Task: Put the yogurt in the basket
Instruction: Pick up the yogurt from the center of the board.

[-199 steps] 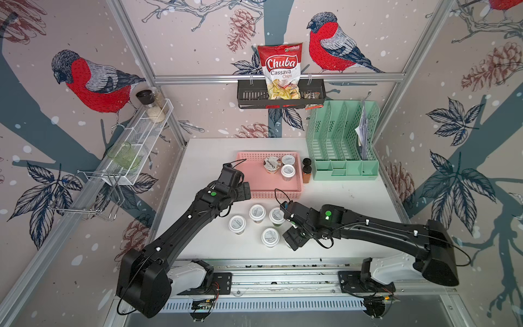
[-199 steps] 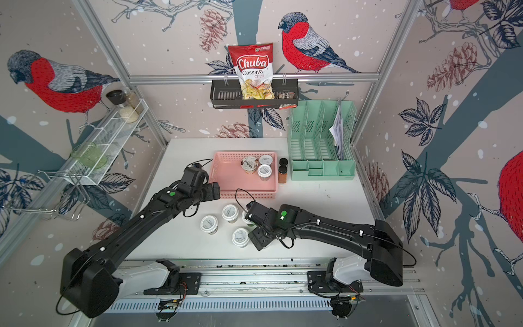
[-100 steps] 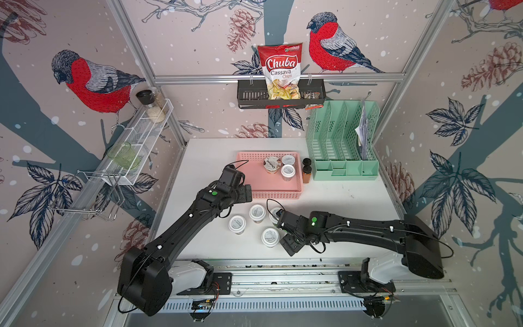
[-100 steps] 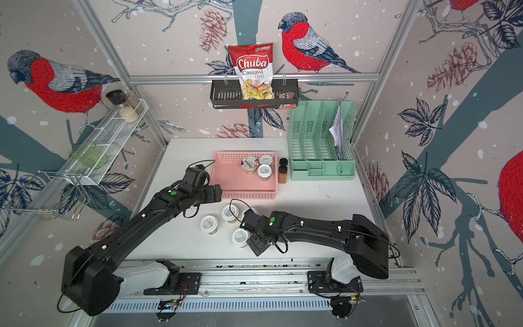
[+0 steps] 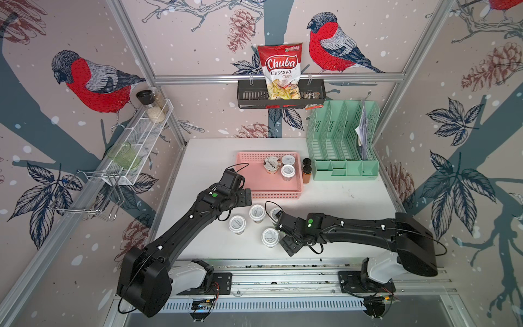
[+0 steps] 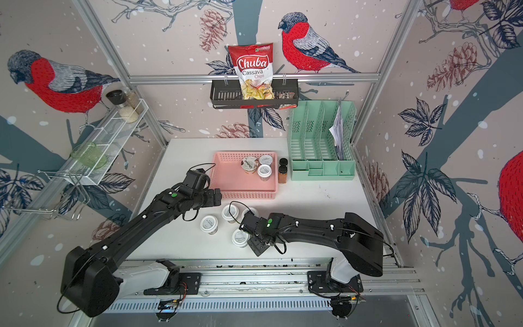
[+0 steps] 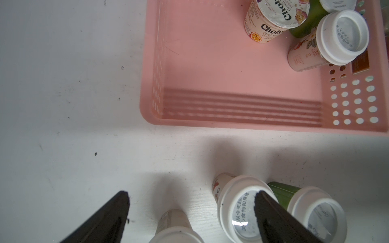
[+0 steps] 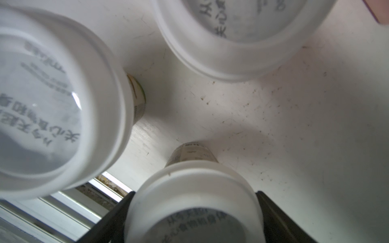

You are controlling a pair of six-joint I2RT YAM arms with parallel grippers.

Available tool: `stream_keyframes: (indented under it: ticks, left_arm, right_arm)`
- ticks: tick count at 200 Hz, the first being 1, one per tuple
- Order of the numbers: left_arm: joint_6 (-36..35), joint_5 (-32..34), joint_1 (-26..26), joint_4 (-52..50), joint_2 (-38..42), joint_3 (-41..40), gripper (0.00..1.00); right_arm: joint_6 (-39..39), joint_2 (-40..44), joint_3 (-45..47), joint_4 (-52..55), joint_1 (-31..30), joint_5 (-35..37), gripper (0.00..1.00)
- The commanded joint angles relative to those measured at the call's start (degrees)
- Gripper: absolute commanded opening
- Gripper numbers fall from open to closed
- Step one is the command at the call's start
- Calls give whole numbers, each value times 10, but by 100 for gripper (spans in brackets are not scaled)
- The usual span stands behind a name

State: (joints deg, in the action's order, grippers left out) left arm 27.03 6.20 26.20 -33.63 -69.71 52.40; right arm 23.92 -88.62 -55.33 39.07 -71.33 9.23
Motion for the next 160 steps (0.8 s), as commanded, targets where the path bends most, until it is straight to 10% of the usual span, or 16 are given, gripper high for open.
stream_keyframes:
  ticks: [1,160]
  left_arm:
    - [3,2,1,-2,4,-2,96]
    - [-4,10,1,9,0,2,96]
  right_arm:
    - [-5,-6,0,-11,-1,15,89]
    - [-12,-2,-14,7,14,27,81]
